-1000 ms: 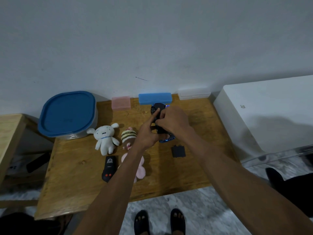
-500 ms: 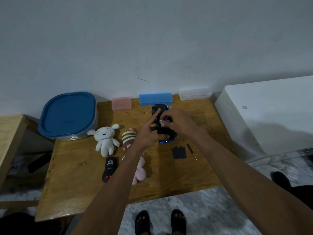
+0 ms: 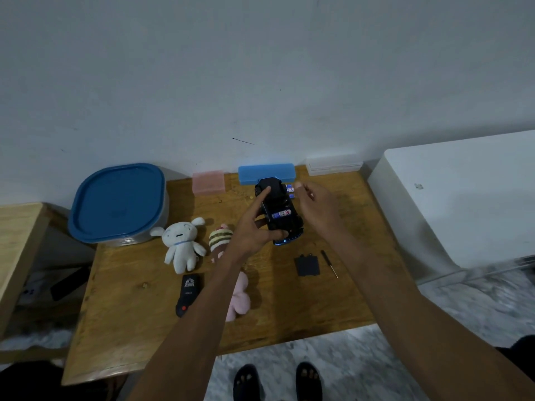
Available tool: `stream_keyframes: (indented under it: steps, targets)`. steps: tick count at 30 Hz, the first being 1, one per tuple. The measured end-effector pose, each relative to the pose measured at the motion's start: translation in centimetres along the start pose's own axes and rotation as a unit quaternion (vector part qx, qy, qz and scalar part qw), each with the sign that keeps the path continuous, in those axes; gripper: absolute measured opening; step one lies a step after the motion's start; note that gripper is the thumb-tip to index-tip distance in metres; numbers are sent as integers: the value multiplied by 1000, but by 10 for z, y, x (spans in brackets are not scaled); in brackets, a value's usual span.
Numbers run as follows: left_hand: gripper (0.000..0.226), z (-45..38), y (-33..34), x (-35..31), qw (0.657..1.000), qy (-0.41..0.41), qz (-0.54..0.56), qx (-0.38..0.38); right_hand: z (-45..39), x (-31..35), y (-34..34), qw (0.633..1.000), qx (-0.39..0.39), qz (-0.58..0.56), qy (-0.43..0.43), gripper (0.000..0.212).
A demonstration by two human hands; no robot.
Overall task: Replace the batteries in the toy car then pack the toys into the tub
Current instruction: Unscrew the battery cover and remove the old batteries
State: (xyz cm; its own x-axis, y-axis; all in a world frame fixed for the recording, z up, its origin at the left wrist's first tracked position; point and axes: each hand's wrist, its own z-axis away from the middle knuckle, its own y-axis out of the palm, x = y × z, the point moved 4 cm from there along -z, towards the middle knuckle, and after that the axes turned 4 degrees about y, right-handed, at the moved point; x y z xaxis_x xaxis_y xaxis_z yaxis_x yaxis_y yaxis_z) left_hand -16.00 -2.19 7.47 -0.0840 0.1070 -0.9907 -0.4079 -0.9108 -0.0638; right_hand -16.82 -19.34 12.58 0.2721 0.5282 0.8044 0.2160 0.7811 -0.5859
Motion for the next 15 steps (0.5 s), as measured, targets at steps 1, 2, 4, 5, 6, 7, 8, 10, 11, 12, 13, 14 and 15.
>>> stream_keyframes:
  steps: [1, 2, 4, 5, 6, 7, 8, 10, 11, 12, 13, 14, 15]
  targets:
    - [109, 0, 0, 0, 1000, 0, 3, -2, 1, -2, 0, 1000, -8, -2, 4, 31]
    - [109, -1, 0, 0, 1000, 0, 5, -4, 1, -6, 1, 1000, -11, -7, 6, 32]
    - [109, -1, 0, -1, 1000, 6, 1, -9, 2, -11, 4, 1000, -8, -6, 3, 31]
    - [108, -1, -1, -2, 1000, 11, -1, -10, 3, -14, 5, 1000, -8, -4, 3, 28]
    - [108, -2, -1, -3, 1000, 14, -3, -10, 4, -17, 6, 1000, -11, -5, 6, 25]
    - [107, -2, -1, -3, 1000, 15, -4, -10, 6, -19, 8, 1000, -14, -9, 9, 21]
    - [107, -2, -1, -4, 1000, 17, -5, -9, 7, -20, 8, 1000, -17, -14, 14, 18]
    - [107, -2, -1, -4, 1000, 24, -11, -12, 10, -20, 10, 999, -31, -16, 21, 15]
    - [107, -3, -1, -4, 999, 28, -11, -15, 11, -19, 10, 999, -40, -16, 21, 14]
    - [106, -2, -1, -4, 999, 30, -7, -20, 12, -18, 11, 998, -50, -16, 21, 13]
    - [106, -2, 0, -4, 999, 31, -2, -24, 12, -17, 11, 998, -59, -17, 21, 13]
    - [106, -2, 0, -4, 999, 31, 3, -27, 13, -16, 12, 997, -67, -16, 24, 12]
    - [106, -2, 1, -4, 999, 31, 7, -30, 13, -15, 13, 997, -75, -10, 30, 12]
